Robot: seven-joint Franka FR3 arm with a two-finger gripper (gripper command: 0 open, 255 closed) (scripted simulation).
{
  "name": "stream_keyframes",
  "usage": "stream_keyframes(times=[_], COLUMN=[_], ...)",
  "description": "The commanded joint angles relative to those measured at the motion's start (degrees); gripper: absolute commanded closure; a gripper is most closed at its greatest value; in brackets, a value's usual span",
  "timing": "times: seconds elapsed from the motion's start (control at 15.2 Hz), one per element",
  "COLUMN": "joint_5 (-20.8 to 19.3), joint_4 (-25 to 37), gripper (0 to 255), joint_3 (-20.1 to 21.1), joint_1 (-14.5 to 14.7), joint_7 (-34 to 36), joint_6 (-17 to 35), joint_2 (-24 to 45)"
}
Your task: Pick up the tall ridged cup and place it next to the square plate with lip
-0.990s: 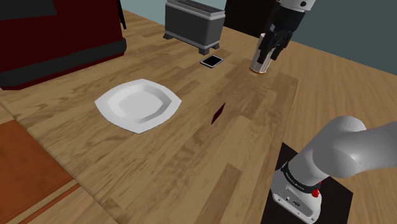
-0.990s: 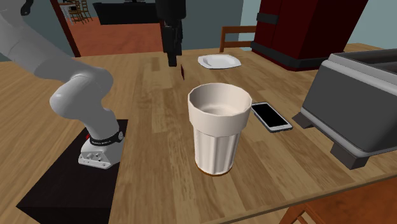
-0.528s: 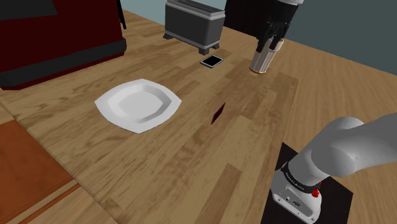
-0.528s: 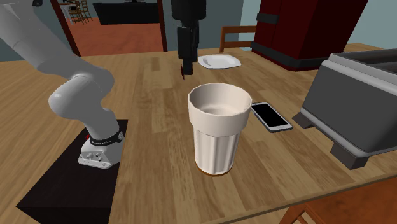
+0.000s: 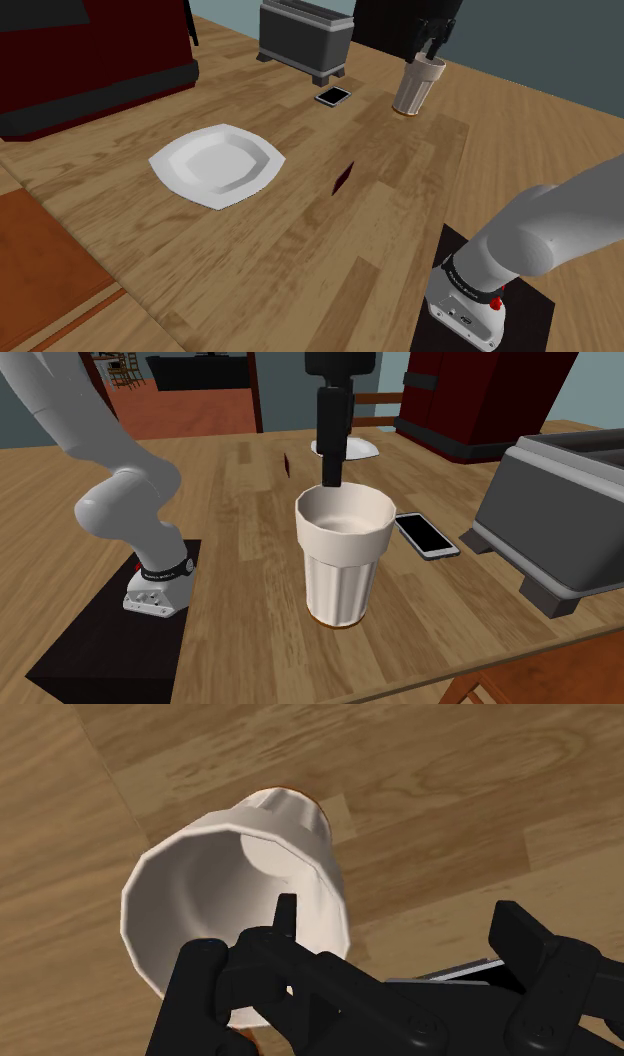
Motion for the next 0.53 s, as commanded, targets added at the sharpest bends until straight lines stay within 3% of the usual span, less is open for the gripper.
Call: stream_keyframes(times=[0.0,0.46], joint_5=[-0.2,-0.4], joint_4=[3.4,-1.6], gripper=[0,0], joint_3=[-1.3,-1.7], joint_1=[-0.7,-0.9], joint_7=[-1.4,-1.3], joint_6=[0.1,4.7], joint_2=[3.1,2.7])
